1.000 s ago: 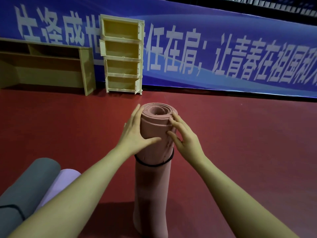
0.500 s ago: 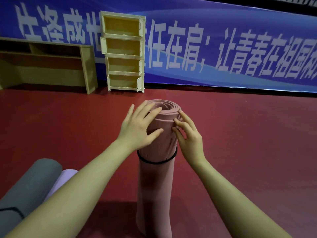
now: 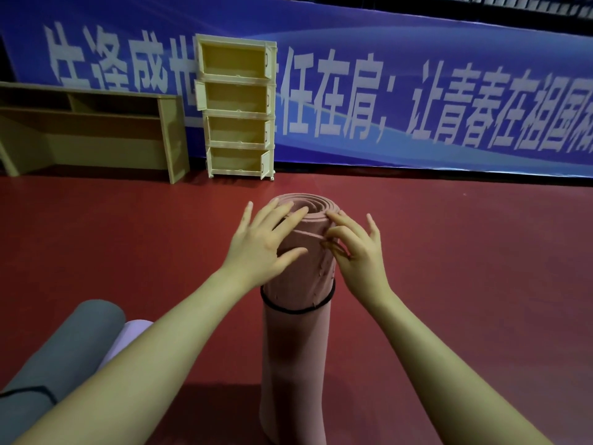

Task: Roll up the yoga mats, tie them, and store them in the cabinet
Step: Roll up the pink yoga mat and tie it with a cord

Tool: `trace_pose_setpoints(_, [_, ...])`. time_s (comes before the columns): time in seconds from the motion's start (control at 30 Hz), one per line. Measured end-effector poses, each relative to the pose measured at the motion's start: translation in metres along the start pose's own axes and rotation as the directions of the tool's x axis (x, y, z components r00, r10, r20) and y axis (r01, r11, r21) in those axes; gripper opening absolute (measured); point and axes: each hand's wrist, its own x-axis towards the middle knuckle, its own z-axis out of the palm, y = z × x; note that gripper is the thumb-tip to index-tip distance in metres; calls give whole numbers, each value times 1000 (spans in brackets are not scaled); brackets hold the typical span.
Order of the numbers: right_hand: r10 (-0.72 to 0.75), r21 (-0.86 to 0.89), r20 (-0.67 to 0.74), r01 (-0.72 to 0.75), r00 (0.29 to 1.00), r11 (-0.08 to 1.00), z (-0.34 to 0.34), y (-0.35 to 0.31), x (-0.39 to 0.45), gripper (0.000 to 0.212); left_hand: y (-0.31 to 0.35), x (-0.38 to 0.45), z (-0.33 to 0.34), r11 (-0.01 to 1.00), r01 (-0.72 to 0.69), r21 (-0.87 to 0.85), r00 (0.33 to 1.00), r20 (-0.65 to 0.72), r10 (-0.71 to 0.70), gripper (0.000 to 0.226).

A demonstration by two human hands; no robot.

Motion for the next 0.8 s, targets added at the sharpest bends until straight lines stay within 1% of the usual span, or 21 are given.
trace_pose_setpoints(0.1, [-32, -23, -12, 32, 999, 999, -2, -5, 6, 19, -2, 1, 0, 1000, -14, -17, 1000, 22, 14, 64])
trace_pose_setpoints(0.17, [-50, -15, -40, 50, 998, 999, -2, -7, 9, 18, -1, -3, 2, 996, -19, -84, 1000, 1, 19, 59])
trace_pose_setpoints(0.27, [-61, -3, -62, 61, 996, 998, -3, -8, 12, 13, 5, -9, 6, 968, 33, -247, 996, -74, -53, 46])
trace_pose_setpoints(0.33, [-57, -12, -64, 56, 996, 998, -3, -8, 14, 8, 11, -7, 7, 947, 68, -315, 988, -113, -108, 34])
trace_pose_setpoints(0.4, [-40, -13, -65, 40, 997, 999, -4, -7, 14, 7, 14, -4, 12, 949, 54, -312, 980, -163, -110, 25])
trace_pose_setpoints(0.5, [-28, 3, -71, 28, 997, 1000, -3, -2, 10, 14, 17, -3, 21, 959, -2, -282, 970, -236, -67, 17])
trace_pose_setpoints(0.63, [-24, 35, -60, 26, 998, 999, -6, -4, 7, 15, 23, 1, 22, 959, 14, -282, 961, -261, -91, 13])
trace_pose_setpoints(0.67, [0, 75, -42, 3, 999, 997, -8, -4, 7, 15, 23, 2, 21, 948, 12, -317, 959, -265, -100, 15])
trace_pose_setpoints(0.7, [37, 137, -25, -33, 999, 990, -10, -4, 8, 14, 22, 1, 20, 929, 17, -369, 956, -266, -123, 21])
trace_pose_setpoints(0.73, [85, 211, -9, -81, 996, 974, -10, -4, 8, 16, 19, 0, 20, 900, 54, -433, 953, -248, -177, 34])
trace_pose_setpoints(0.77, [146, 278, 5, -141, 989, 950, -10, -4, 8, 22, 16, -4, 20, 857, 135, -497, 948, -187, -258, 51])
trace_pose_setpoints(0.8, [215, 324, 26, -211, 976, 922, -9, -4, 7, 34, 13, -8, 21, 799, 250, -547, 936, -73, -343, 71])
